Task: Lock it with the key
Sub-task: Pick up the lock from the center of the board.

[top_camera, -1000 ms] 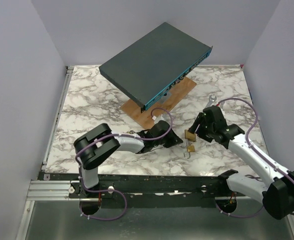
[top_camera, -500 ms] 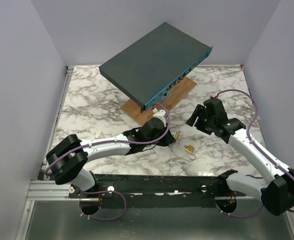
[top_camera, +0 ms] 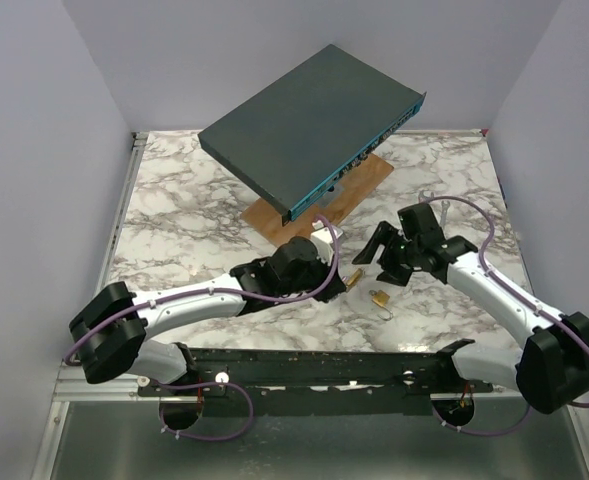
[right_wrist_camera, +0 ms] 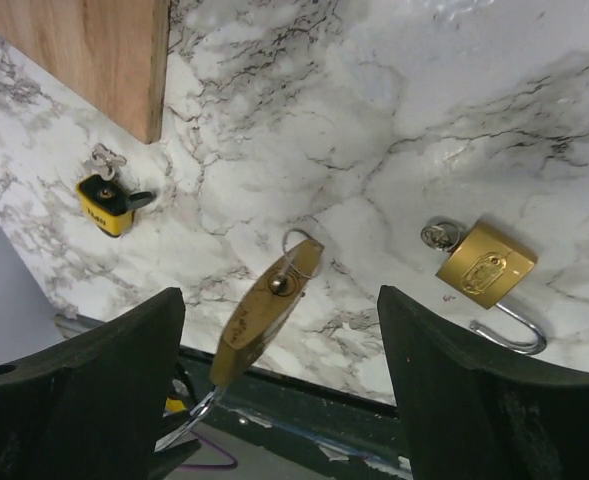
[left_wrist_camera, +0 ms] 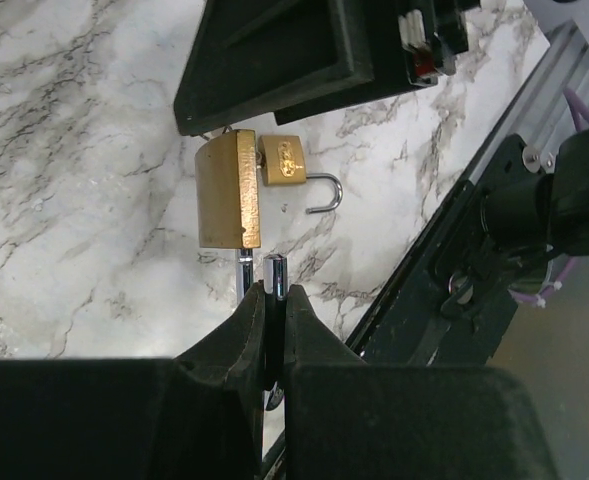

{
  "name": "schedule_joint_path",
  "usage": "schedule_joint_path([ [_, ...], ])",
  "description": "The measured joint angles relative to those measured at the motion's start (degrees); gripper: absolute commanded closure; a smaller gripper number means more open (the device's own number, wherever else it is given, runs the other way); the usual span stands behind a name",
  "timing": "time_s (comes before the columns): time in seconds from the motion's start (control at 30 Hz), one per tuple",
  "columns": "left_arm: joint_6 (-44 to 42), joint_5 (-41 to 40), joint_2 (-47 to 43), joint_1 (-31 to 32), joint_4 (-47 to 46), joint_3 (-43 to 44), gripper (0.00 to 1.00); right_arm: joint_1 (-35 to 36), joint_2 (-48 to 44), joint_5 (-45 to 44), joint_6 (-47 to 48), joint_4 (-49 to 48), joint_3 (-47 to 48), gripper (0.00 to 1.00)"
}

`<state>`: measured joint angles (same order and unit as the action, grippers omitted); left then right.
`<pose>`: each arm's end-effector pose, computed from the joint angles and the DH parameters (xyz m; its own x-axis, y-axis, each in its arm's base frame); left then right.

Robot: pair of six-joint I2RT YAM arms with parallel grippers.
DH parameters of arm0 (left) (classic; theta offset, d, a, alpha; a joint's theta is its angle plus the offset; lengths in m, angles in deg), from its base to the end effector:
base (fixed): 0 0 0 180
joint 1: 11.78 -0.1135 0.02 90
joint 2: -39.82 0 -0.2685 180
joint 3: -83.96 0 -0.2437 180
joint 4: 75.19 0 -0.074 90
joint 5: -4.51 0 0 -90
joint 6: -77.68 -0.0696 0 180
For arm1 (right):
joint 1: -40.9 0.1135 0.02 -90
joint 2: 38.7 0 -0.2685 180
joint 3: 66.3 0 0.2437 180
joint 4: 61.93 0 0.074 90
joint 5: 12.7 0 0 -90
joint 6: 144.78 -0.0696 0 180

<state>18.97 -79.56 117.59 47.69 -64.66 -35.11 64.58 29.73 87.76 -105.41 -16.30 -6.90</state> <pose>0.1582 -0.2824 0.2395 -0.6688 0.1170 -0.7342 0.6507 0.5699 -0.5018 0.2187 0.1097 0.2088 -0.8535 0.4558 -0.2524 0.2660 0.7978 0.5411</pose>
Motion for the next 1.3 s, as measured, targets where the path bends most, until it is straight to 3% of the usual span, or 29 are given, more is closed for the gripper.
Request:
schedule_joint_path([
  [0.33, -3.2, 1.7, 1.0, 1.4, -0.1, -0.2, 1.0, 0.0, 2.8, 7.6, -6.8, -6.1, -6.7, 0.24],
  [0.53, -3.7, 1.9, 2.2, 1.5, -0.3, -0.2, 1.0, 0.0, 3.1, 10.4, -9.5, -8.4, -9.1, 0.48],
  [0.77, -3.5, 2.8, 3.0, 1.5, -1.2, -0.2, 1.0, 0.0, 3.0, 11.9, -11.3, -11.5, -10.0, 0.62],
  [0.87, -3.1, 3.2, 3.0, 1.5, -1.3, -0.2, 1.0, 0.0, 3.0, 12.7, -11.8, -13.0, -11.1, 0.63],
  [1.0, -2.4, 4.2, 3.0, 1.5, -1.2, -0.2, 1.0, 0.0, 2.9, 13.6, -12.6, -14.4, -11.9, 0.94],
  [1.1, -1.9, 4.8, 2.7, 1.4, -1.1, -0.2, 1.0, 0.0, 1.6, 13.9, -12.9, -15.1, -11.9, 0.99],
  [1.3, 1.8, 7.9, -0.9, 0.0, -1.2, -0.2, 0.66, 0.0, -5.3, 12.8, -10.8, -14.9, -11.7, 0.99],
])
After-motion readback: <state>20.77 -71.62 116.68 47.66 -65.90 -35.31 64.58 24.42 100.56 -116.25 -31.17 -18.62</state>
